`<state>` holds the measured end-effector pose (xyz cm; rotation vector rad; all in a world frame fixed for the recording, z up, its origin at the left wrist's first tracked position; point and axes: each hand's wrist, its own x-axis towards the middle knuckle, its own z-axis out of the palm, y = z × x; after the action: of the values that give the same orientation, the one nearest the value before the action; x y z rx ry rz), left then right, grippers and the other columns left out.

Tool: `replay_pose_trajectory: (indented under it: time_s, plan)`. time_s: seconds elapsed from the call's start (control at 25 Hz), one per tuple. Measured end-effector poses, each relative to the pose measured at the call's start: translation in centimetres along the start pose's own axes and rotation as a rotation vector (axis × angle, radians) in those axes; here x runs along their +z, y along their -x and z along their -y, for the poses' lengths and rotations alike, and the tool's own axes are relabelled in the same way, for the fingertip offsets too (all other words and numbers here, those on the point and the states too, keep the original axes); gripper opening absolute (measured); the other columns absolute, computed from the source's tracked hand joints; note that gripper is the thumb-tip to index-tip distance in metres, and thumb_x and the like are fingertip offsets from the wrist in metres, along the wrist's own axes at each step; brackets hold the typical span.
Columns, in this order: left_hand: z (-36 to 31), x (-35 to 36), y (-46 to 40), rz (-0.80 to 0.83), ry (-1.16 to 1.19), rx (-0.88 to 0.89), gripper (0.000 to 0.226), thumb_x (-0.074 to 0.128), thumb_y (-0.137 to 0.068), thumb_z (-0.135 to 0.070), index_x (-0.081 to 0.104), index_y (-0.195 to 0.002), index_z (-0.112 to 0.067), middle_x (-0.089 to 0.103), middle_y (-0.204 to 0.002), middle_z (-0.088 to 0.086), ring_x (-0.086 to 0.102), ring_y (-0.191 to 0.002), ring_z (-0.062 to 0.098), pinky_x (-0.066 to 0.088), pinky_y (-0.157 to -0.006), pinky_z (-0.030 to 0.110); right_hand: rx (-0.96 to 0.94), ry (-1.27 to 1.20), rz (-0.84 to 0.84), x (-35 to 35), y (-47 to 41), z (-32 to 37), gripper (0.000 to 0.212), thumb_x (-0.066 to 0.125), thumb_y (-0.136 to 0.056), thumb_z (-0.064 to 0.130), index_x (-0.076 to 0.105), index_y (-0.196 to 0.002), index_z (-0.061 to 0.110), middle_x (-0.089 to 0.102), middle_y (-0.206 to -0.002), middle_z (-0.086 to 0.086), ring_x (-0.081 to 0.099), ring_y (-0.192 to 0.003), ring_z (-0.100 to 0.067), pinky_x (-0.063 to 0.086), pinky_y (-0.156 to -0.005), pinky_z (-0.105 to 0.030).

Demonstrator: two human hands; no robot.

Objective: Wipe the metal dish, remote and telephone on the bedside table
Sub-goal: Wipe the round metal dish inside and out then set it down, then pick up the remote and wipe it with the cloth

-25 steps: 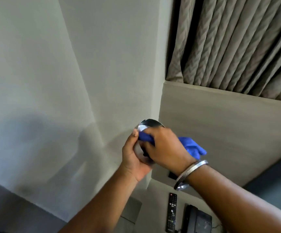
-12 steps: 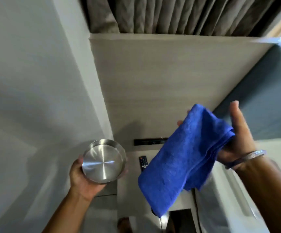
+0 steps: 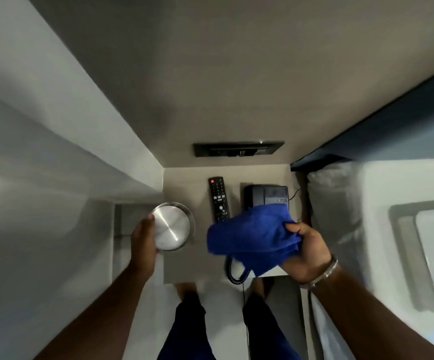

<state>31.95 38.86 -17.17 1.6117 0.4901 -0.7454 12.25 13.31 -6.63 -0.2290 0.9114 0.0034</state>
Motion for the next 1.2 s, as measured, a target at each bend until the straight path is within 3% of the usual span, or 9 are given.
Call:
replay_pose_trajectory:
  time_s: [0.2, 0.28, 0.48, 0.6, 0.68, 0.8, 0.96, 1.08, 1.2]
  plan:
    - [7.2, 2.5, -5.9, -0.046, -0.3, 0.149, 0.026, 0.049, -0.103, -0.032, 0.061, -0.084, -0.019, 0.058, -0.085, 0.002, 0.054, -0.087, 0.022, 0.043, -0.079, 0.035, 0.007, -0.122, 0.047, -3.1, -0.6, 1.4, 0.048, 0.059, -0.072, 0.019, 0.064, -0.118, 0.005, 0.063, -0.124, -0.022, 0.06, -0.111, -0.04, 0.05, -0.087, -0.055]
    - [8.8, 3.3, -6.9, -0.09, -0.418, 0.174, 0.031, 0.045, -0.103, -0.037, 0.062, -0.096, -0.012, 0.06, -0.089, 0.002, 0.055, -0.086, 0.02, 0.045, -0.075, 0.033, 0.008, -0.106, 0.025, -4.0, -0.5, 2.4, 0.059, 0.066, -0.065, 0.02, 0.061, -0.122, 0.007, 0.061, -0.125, -0.022, 0.06, -0.11, -0.041, 0.051, -0.086, -0.056]
    - [10.7, 4.5, -6.5, -0.154, -0.763, 0.141, 0.051, 0.031, -0.102, -0.052, 0.054, -0.12, -0.01, 0.063, -0.105, 0.008, 0.063, -0.098, 0.03, 0.051, -0.081, 0.041, 0.019, -0.063, -0.001, -6.3, -0.3, 4.2, 0.044, 0.05, -0.076, 0.028, 0.069, -0.111, 0.009, 0.066, -0.116, -0.02, 0.064, -0.102, -0.04, 0.054, -0.079, -0.054]
    - [9.3, 5.8, -5.7, -0.389, -1.033, 0.091, 0.062, 0.035, -0.096, -0.059, 0.052, -0.124, -0.006, 0.059, -0.118, 0.023, 0.058, -0.107, 0.041, 0.05, -0.087, 0.053, 0.015, -0.099, -0.031, -7.0, -0.1, 4.8, 0.046, 0.044, -0.079, 0.03, 0.068, -0.111, 0.008, 0.066, -0.116, -0.021, 0.064, -0.102, -0.041, 0.054, -0.078, -0.054]
    - [7.1, 8.4, -5.6, -0.497, -1.229, 0.288, 0.054, 0.045, -0.093, -0.056, 0.056, -0.117, -0.009, 0.061, -0.113, 0.022, 0.059, -0.102, 0.042, 0.047, -0.082, 0.053, 0.017, -0.116, -0.072, -7.3, 0.4, 5.2, 0.047, 0.044, -0.079, 0.03, 0.066, -0.114, 0.007, 0.065, -0.116, -0.022, 0.064, -0.102, -0.041, 0.054, -0.076, -0.055]
    - [4.2, 14.6, -7.8, -0.244, -1.459, 0.527, 0.055, 0.049, -0.088, -0.063, 0.062, -0.103, -0.012, 0.065, -0.095, 0.014, 0.062, -0.086, 0.032, 0.044, -0.075, 0.041, 0.021, -0.134, -0.104, -8.5, 1.2, 5.3, 0.046, 0.044, -0.079, 0.03, 0.069, -0.11, 0.007, 0.067, -0.114, -0.021, 0.066, -0.099, -0.04, 0.055, -0.075, -0.054]
    - [3.5, 21.2, -11.1, 0.062, -1.18, 0.0, 0.072, 0.077, -0.073, -0.058, 0.057, -0.118, -0.006, 0.065, -0.108, 0.012, 0.066, -0.101, 0.031, 0.048, -0.074, 0.033, 0.02, -0.176, -0.111, -10.2, 3.5, 5.1, 0.051, 0.033, -0.088, 0.029, 0.06, -0.123, 0.003, 0.062, -0.122, -0.025, 0.06, -0.11, -0.04, 0.047, -0.094, -0.055]
    - [3.4, 22.1, -10.4, 0.064, -0.616, -0.117, 0.025, 0.075, -0.082, -0.028, 0.069, -0.094, -0.006, 0.069, -0.085, 0.011, 0.068, -0.079, 0.03, 0.051, -0.069, 0.033, -0.111, -0.008, -0.004, -9.5, 7.3, 5.7, 0.056, 0.003, -0.094, 0.031, 0.011, -0.145, 0.007, 0.025, -0.152, -0.021, 0.019, -0.142, -0.033, -0.008, -0.115, -0.045]
    - [-1.1, 21.1, -5.1, 0.223, -0.189, -0.179, 0.011, 0.062, -0.092, -0.017, 0.062, -0.084, -0.01, 0.064, -0.073, 0.013, 0.062, -0.053, 0.025, 0.054, -0.057, 0.032, -0.183, 0.038, 0.004, -6.3, 12.2, 6.4, 0.065, -0.008, -0.092, 0.031, 0.013, -0.147, 0.002, 0.015, -0.156, -0.018, 0.002, -0.145, -0.029, -0.01, -0.115, -0.044]
